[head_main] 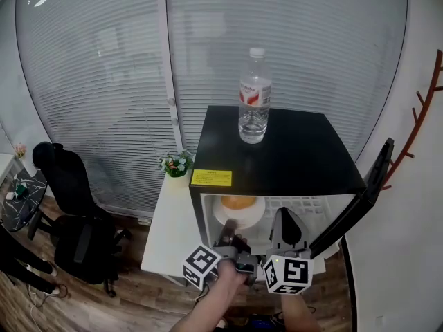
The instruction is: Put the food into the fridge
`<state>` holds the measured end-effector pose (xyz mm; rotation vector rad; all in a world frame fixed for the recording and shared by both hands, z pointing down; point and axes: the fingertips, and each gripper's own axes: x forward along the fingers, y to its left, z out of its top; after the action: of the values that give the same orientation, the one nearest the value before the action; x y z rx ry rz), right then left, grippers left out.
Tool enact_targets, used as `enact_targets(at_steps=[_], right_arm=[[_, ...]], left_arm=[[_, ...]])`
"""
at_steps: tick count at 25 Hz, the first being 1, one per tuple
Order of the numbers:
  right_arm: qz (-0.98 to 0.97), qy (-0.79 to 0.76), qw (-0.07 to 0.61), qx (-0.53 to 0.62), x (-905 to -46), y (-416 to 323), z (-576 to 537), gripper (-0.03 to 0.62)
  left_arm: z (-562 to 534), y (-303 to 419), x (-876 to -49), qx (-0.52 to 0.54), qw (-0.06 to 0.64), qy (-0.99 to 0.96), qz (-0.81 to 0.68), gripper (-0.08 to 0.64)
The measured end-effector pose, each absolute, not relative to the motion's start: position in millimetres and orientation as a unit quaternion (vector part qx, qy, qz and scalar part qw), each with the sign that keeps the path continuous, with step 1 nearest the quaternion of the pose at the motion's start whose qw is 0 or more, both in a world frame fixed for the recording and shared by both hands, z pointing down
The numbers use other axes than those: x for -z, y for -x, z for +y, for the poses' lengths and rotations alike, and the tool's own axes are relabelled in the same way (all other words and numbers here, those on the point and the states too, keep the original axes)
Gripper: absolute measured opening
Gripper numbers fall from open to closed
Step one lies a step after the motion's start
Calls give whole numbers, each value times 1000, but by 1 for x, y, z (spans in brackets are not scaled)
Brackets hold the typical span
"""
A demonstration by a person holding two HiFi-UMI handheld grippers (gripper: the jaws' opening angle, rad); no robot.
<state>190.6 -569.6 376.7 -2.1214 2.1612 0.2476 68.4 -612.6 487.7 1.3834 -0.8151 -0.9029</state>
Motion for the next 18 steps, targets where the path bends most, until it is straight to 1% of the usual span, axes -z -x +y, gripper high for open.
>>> enact_targets(at_steps=[18], right_arm=[[753,649,75,-80,-367,-197,-603,34]], left_arm=[[-631,-76,-483,418,580,-580,-390,40]])
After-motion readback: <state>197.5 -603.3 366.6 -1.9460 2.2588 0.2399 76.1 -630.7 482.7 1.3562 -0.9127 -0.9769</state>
